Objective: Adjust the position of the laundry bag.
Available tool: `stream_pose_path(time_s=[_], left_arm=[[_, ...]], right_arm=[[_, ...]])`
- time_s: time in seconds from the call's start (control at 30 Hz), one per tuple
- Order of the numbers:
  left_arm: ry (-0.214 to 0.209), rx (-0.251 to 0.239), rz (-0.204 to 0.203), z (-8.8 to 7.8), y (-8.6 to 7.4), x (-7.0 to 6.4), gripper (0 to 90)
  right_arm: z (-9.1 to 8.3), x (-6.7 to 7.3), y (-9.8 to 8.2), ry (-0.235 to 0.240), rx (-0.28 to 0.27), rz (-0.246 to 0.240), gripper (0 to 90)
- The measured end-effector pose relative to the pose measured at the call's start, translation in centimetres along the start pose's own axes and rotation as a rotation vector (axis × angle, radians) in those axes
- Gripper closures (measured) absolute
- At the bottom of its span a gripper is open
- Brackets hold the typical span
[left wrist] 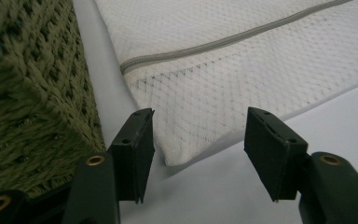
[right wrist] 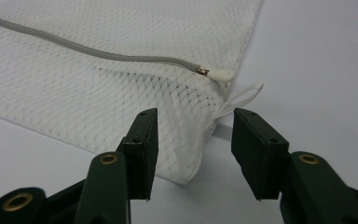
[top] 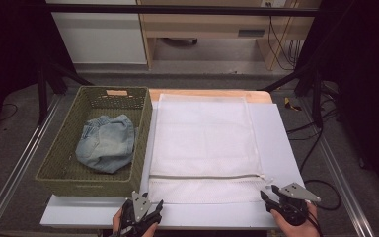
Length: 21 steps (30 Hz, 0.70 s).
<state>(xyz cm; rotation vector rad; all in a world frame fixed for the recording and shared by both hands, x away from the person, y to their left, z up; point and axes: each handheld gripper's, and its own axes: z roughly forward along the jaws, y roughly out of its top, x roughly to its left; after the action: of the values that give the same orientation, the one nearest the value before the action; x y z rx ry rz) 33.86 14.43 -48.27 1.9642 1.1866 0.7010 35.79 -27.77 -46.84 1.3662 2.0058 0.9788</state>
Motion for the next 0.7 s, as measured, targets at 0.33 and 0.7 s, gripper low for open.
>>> stream_pose_path(time_s=[0.33, 0.7], left_arm=[[0.001, 0.024, -0.031, 0.84, -0.34, -0.15, 39.9], [-0.017, 0.027, -0.068, 0.87, -0.43, 0.02, 52.9]], right_arm=[[0.30, -0.05, 0.01, 0.021, 0.019, 0.023, 49.9], [0.96, 0.20, -0.25, 0.041, 0.055, 0.055, 52.7]])
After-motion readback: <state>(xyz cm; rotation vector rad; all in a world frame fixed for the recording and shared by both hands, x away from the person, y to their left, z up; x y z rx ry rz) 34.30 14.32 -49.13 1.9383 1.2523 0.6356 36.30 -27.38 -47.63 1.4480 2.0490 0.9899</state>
